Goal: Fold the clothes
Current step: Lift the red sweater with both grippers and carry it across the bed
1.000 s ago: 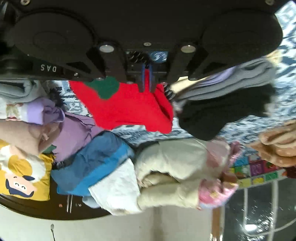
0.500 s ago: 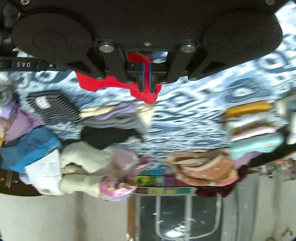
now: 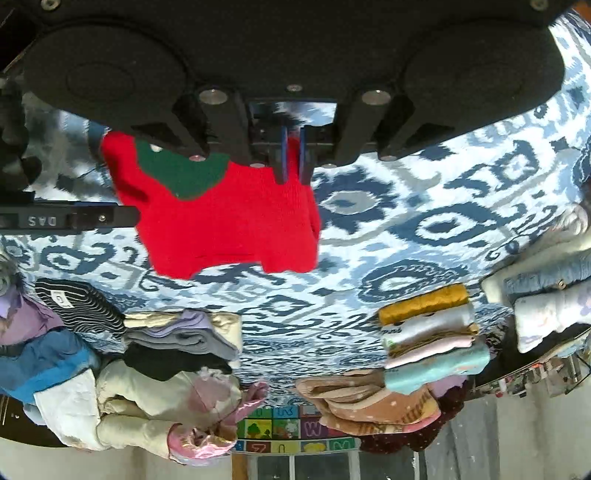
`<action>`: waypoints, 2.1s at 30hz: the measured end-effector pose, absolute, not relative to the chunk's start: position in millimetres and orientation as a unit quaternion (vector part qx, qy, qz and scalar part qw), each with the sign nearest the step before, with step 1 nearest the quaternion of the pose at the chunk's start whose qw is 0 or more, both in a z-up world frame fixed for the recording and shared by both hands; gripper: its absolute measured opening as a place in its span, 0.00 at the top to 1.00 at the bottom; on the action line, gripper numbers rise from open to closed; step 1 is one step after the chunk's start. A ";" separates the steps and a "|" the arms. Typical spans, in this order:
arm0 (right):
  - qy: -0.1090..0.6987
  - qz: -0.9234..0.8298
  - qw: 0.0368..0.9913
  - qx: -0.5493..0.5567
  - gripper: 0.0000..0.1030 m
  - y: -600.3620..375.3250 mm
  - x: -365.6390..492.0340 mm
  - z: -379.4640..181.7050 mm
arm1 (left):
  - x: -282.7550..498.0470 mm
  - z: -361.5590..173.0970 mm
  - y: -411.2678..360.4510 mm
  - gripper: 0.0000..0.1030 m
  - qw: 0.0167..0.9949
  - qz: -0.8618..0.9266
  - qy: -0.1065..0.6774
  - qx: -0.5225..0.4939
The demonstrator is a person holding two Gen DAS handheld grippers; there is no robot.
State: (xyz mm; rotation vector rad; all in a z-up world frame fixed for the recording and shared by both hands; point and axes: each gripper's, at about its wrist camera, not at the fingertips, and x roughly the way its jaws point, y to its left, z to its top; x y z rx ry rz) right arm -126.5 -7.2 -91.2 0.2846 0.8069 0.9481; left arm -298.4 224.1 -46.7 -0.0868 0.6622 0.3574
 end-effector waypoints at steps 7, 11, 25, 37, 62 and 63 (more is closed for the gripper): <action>0.374 0.425 0.818 0.102 0.44 11.4 -109.7 -111.1 | -277.7 -64.1 258.0 0.54 0.929 0.157 0.318 -0.106; 0.353 0.435 0.823 0.088 0.56 19.6 -105.9 -112.3 | -255.4 -78.6 274.6 0.52 0.927 0.137 0.321 -0.137; 0.314 0.488 0.810 0.081 0.83 14.6 -116.1 -93.9 | -261.1 -59.0 266.5 0.97 0.947 0.078 0.298 -0.087; 0.352 0.540 0.743 0.181 0.83 -46.6 -189.3 -77.2 | -358.3 -52.4 235.8 0.97 0.936 0.043 0.330 -0.115; 0.372 0.513 0.738 0.231 0.33 -125.8 -264.2 -52.6 | -462.9 -20.9 228.3 0.43 0.908 0.007 0.378 -0.180; 0.373 0.508 0.741 0.232 0.33 -125.1 -261.0 -53.7 | -460.5 -19.0 230.9 0.42 0.909 0.009 0.374 -0.182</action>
